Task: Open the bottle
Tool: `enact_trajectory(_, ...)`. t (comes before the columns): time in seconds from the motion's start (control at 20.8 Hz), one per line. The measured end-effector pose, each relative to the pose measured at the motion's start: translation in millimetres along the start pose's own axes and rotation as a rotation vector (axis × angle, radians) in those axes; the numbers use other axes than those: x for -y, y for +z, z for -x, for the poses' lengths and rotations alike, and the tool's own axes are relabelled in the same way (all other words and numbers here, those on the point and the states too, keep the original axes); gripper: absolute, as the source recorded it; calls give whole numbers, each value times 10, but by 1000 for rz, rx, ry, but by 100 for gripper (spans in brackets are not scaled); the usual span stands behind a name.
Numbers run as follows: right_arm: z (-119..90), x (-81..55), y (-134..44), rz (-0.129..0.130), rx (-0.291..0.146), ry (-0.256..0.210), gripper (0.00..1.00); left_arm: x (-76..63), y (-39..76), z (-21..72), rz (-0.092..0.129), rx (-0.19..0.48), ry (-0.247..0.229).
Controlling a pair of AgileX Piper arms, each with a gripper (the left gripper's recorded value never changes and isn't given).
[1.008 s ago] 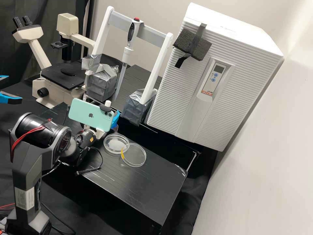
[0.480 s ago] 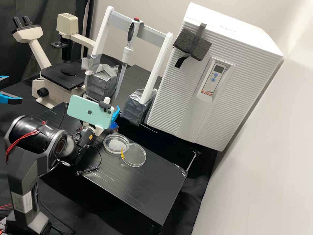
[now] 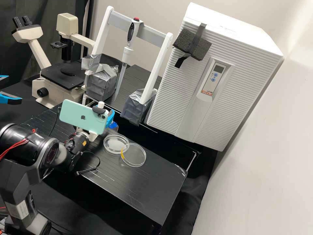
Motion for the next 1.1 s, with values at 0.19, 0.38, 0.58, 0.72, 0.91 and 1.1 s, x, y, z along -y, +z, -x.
enact_trajectory(0.19, 163, 35, 0, 0, -13, -7, 0, 0, 0, 0, 0, 0, 0)
enact_trajectory(0.38, 224, 103, -22, 0, -29, -32, 0, 0, 0, 0, 0, 0, 0)
enact_trajectory(0.58, 223, 191, -48, 0, -52, -56, 0, 0, 0, 0, 0, 0, 0)
enact_trajectory(0.72, 242, 247, -9, 8, -35, -81, 0, 0, 0, 0, 0, 0, 0)
enact_trajectory(0.91, 267, 301, 30, 18, -18, -104, 0, 0, 0, 0, 0, 0, 0)
enact_trajectory(1.1, 313, 350, 39, 15, -16, -118, 0, 0, 0, 0, 0, 0, 0)
